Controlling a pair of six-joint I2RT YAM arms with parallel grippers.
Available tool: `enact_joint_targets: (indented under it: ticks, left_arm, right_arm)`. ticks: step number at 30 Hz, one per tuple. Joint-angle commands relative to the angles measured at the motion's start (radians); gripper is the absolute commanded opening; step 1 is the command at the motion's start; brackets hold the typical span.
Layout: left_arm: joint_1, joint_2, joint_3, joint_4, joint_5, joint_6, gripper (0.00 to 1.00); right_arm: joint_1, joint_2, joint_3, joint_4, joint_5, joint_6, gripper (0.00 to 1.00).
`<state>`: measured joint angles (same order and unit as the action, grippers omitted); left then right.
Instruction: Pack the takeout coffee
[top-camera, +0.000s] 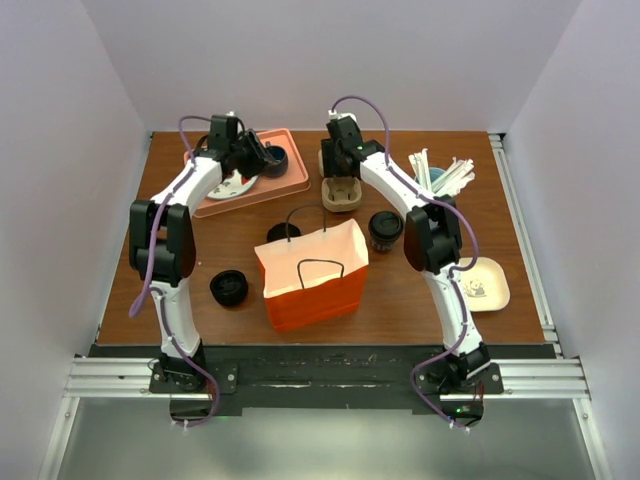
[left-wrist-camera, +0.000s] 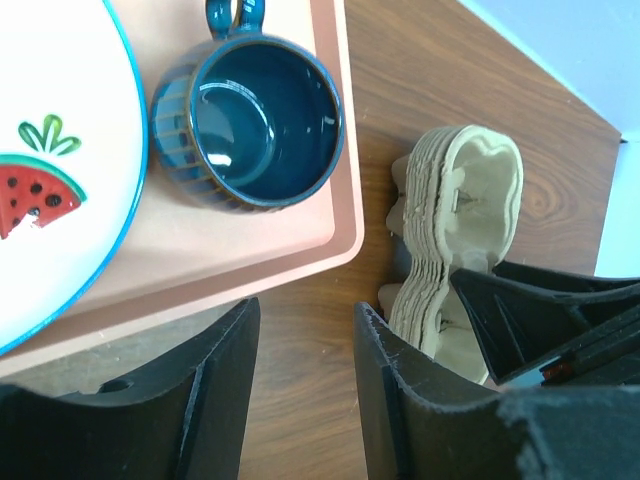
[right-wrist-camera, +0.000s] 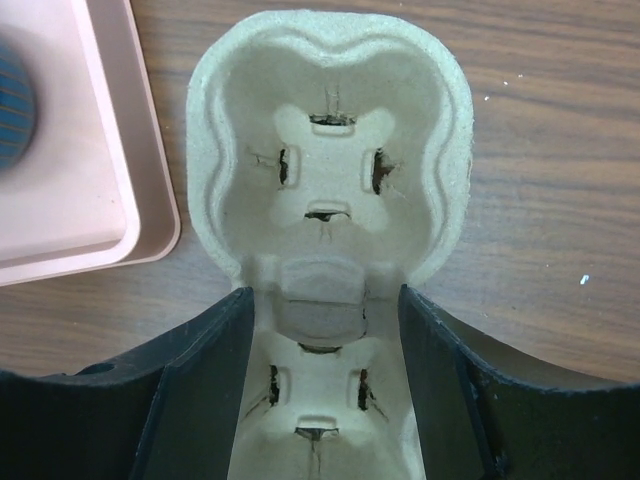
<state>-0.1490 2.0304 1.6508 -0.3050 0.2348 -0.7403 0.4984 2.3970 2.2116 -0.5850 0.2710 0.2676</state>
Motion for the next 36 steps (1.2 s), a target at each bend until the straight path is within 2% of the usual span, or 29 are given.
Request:
enact_joint_targets:
  ticks: [1,9,20,28,31,36]
  left_arm:
    - [-0.011,-0.053,0.043,-0.009,0.004,-0.001,0.47]
    - [-0.017,-0.045,0.096,-0.034,-0.008,0.021,0.47]
    - [-0.017,-0.033,0.107,-0.025,0.008,0.013,0.47]
    - [-0.017,-0.033,0.109,-0.025,0.012,0.012,0.46]
    - [-0.017,-0.035,0.109,-0.025,0.014,0.01,0.46]
    - [-0.017,-0.038,0.116,-0.029,0.015,0.01,0.46]
  right_arm:
    - [0.019,-0.004,0.033,0.01,0.013,0.002,0.64]
    - [0.028,0.017,0.034,0.05,0.033,0.005,0.59]
    - [0.029,0.048,0.071,0.022,0.085,0.009,0.59]
    - [0.032,0.076,0.109,0.002,0.134,0.005,0.47]
    - [0.032,0.085,0.126,-0.015,0.143,0.021,0.53]
    - [0.032,0.045,0.063,0.033,0.166,0.067,0.48]
